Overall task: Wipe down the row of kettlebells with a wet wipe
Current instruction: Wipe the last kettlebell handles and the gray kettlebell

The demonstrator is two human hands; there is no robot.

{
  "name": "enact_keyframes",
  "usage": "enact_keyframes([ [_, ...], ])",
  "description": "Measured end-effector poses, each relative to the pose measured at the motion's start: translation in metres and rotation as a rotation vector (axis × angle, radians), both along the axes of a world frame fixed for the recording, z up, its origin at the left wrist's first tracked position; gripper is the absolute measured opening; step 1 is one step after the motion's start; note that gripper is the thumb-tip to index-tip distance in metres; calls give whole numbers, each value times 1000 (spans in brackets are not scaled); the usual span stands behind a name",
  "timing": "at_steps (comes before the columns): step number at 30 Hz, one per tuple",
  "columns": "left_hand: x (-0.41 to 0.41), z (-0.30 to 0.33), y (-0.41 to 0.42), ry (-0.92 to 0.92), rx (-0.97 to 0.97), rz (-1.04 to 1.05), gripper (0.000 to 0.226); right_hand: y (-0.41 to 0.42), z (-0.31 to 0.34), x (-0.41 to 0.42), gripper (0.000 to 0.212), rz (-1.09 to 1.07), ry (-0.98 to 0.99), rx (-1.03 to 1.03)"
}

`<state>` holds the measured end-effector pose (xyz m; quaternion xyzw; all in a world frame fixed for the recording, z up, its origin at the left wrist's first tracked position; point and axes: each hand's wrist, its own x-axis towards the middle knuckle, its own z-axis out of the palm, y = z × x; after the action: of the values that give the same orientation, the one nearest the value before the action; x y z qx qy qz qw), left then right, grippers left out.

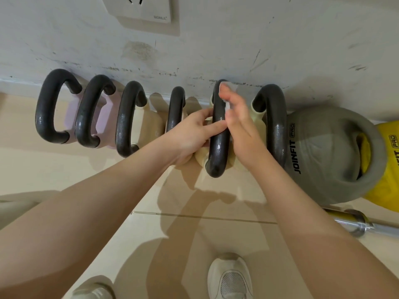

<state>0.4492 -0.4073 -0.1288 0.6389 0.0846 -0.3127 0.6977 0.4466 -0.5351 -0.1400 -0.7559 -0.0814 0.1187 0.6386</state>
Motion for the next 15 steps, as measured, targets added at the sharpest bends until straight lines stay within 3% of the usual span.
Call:
enact_keyframes([
  [3, -12, 1, 7, -39, 6, -76, 32, 6, -2, 23, 20, 0, 56, -105],
  [8, -26, 1, 14, -88, -61, -155, 41, 10, 7, 39, 43, -172, 310, -84],
  [12, -33, -3, 13, -112, -94, -145, 44, 8, 14, 31, 37, 24, -32, -277],
  [15, -32, -3, 12, -115, -95, -138, 43, 9, 25, 48, 38, 196, -160, -604],
])
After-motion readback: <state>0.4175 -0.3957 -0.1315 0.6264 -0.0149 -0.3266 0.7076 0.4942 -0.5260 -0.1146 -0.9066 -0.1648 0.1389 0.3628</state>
